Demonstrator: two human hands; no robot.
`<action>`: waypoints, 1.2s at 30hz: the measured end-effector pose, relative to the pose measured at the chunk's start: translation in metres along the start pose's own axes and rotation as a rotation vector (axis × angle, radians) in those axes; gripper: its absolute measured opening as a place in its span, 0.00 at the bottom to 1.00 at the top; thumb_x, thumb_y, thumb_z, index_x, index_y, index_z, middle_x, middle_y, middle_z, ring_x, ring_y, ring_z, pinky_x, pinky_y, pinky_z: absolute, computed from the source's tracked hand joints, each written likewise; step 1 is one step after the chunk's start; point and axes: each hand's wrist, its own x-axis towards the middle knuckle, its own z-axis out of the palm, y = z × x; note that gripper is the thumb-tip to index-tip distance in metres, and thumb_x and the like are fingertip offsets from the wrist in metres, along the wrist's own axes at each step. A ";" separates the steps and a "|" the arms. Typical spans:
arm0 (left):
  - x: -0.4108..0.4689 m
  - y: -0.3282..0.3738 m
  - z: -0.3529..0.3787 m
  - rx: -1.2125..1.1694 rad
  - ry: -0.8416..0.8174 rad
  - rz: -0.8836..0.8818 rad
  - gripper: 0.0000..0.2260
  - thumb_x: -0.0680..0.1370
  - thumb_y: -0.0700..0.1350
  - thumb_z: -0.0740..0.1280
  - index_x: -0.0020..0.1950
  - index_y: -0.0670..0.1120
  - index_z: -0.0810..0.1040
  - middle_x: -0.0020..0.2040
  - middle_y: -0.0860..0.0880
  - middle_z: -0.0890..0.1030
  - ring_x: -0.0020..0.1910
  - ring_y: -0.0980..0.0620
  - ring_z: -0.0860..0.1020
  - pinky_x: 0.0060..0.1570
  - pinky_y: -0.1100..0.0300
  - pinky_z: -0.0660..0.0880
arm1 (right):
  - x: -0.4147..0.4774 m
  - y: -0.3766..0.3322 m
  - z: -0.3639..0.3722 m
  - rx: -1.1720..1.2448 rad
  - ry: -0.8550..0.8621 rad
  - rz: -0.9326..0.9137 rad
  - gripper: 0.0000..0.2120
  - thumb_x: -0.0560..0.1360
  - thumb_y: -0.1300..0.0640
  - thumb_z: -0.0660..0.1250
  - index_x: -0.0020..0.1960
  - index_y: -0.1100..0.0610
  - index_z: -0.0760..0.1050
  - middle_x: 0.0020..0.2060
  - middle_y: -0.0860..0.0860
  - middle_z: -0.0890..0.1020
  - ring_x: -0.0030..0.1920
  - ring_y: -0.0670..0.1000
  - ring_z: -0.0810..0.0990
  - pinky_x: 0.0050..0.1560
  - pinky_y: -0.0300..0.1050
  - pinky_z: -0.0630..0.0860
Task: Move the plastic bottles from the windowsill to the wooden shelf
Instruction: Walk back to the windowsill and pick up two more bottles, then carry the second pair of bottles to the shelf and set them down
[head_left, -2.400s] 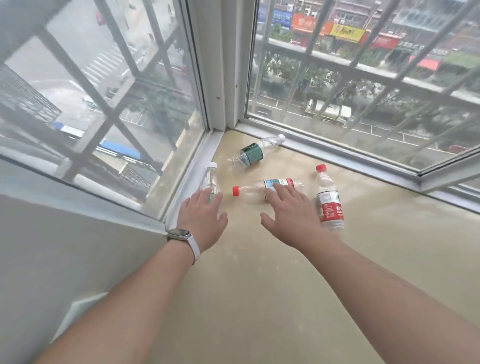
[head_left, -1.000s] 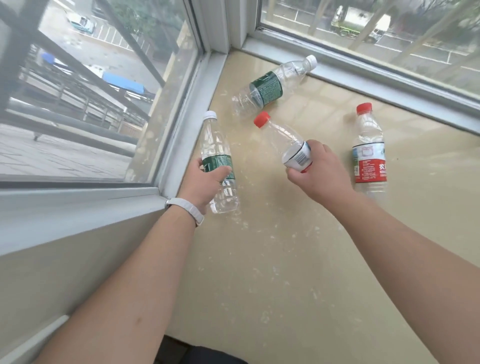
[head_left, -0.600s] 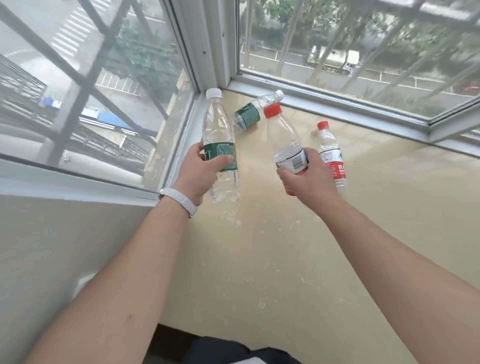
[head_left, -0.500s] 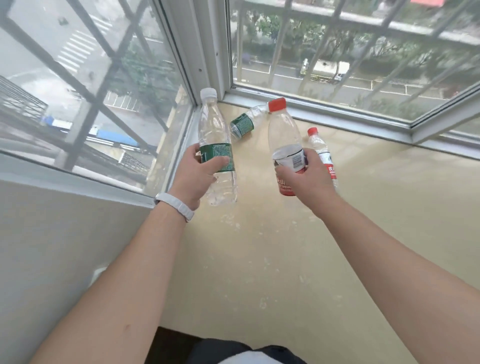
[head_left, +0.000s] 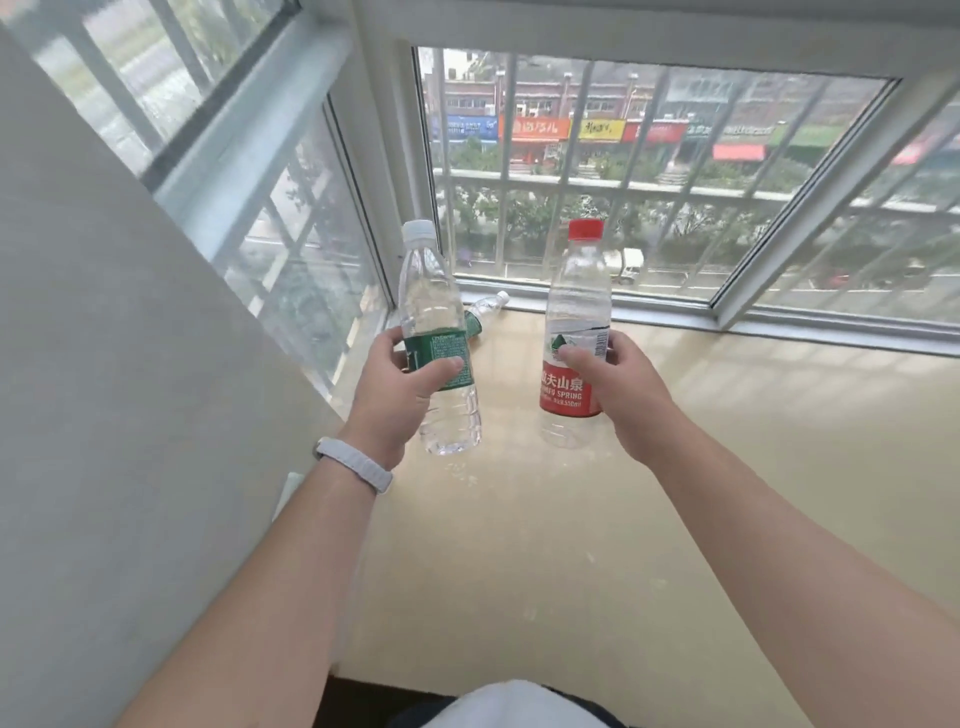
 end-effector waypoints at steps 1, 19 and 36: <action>-0.008 0.004 0.001 -0.015 -0.014 0.005 0.26 0.71 0.40 0.77 0.66 0.47 0.71 0.55 0.44 0.83 0.51 0.45 0.84 0.43 0.55 0.77 | -0.012 -0.002 -0.002 0.031 0.000 -0.001 0.22 0.67 0.50 0.74 0.60 0.53 0.76 0.52 0.53 0.84 0.52 0.55 0.84 0.55 0.55 0.80; -0.086 -0.005 0.039 -0.006 -0.425 0.032 0.21 0.75 0.37 0.73 0.67 0.43 0.73 0.58 0.45 0.82 0.52 0.50 0.83 0.44 0.58 0.78 | -0.189 0.017 -0.040 0.147 0.309 -0.049 0.19 0.73 0.52 0.72 0.61 0.57 0.76 0.53 0.55 0.84 0.50 0.54 0.84 0.55 0.56 0.80; -0.165 -0.014 0.229 0.108 -0.804 0.016 0.27 0.65 0.39 0.75 0.63 0.42 0.74 0.54 0.44 0.84 0.52 0.43 0.84 0.49 0.48 0.81 | -0.308 0.057 -0.189 0.319 0.647 -0.128 0.09 0.78 0.56 0.69 0.58 0.55 0.77 0.50 0.52 0.83 0.47 0.50 0.84 0.46 0.47 0.79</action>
